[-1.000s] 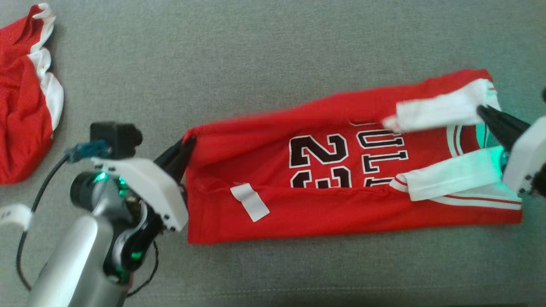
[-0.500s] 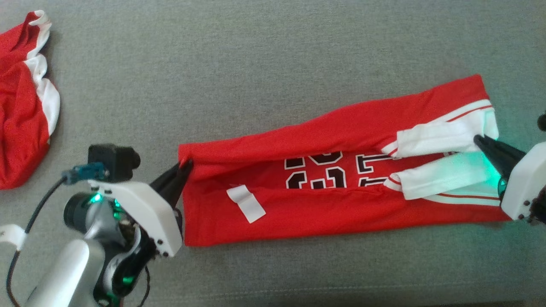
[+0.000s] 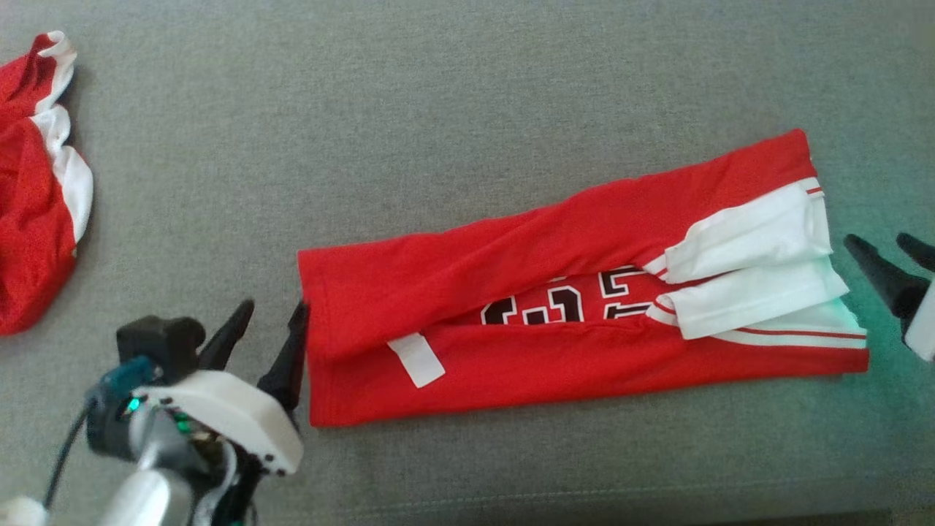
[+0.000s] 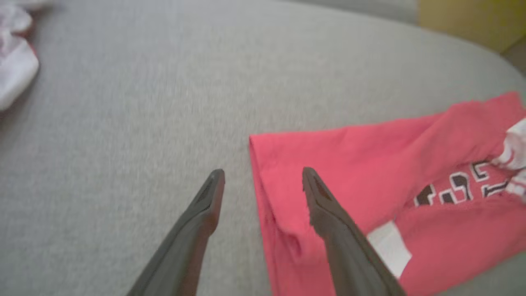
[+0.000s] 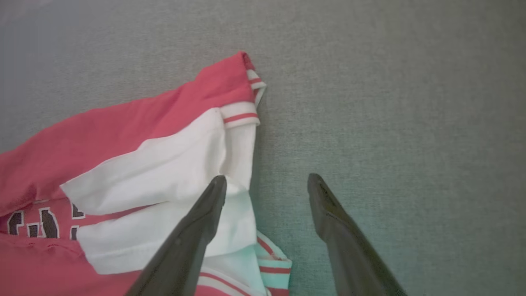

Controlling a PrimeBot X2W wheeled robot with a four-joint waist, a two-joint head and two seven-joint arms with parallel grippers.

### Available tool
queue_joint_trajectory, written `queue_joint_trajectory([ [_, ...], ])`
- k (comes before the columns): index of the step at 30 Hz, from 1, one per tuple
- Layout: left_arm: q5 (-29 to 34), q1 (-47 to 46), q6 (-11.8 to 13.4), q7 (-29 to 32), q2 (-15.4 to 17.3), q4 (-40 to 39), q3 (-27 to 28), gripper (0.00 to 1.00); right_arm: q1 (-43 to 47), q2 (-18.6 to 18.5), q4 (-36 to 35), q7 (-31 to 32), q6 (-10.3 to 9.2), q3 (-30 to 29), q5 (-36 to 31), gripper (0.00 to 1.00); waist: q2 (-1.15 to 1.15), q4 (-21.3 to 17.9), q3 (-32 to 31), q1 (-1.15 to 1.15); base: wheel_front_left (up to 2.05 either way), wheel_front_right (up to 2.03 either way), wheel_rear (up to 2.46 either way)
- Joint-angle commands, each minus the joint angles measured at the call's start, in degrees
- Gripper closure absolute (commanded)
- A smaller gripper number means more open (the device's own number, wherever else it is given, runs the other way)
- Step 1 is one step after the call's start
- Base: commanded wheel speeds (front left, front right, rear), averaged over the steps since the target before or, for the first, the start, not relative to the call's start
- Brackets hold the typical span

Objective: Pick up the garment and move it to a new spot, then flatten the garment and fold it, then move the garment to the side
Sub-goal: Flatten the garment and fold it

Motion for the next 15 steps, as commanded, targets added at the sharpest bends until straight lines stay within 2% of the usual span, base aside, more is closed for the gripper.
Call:
queue_joint_trajectory([
  [1,1.0,-2.0,0.4,-2.0,-0.2,-2.2,2.3,0.0,-2.0,-0.2,-1.4,0.9,0.43,-0.1,-0.7,0.0,0.0,0.2,0.3,0.0,0.0,0.0,0.0],
  [4,2.9,-2.7,0.6,-9.3,-3.6,-1.5,1.3,0.0,-4.5,3.3,0.9,4.1,0.43,-1.6,-2.7,0.0,0.0,1.1,1.0,0.0,0.0,0.0,0.0],
  [5,4.3,-3.3,0.8,-13.9,-5.7,-0.1,0.4,0.0,-5.9,5.4,2.5,5.9,0.43,-2.5,-4.2,0.0,0.0,1.9,1.4,0.0,0.0,0.0,0.0],
  [7,5.8,-3.8,1.0,-18.3,-7.6,1.6,-0.6,0.0,-7.0,6.9,4.1,7.2,0.43,-3.5,-5.9,0.0,0.0,2.7,1.7,0.0,0.0,0.0,0.0],
  [11,7.6,-4.1,0.8,-25.0,-10.9,5.5,-2.9,0.0,-7.1,7.8,6.4,10.1,0.43,-3.8,-9.5,0.0,0.0,4.5,2.0,0.0,0.0,0.0,0.0],
  [15,9.2,-3.9,0.3,-28.2,-13.1,9.0,-4.6,0.0,-5.3,8.8,7.1,13.4,0.43,-3.1,-9.5,0.0,0.0,5.9,1.8,0.0,0.0,0.0,0.0],
])
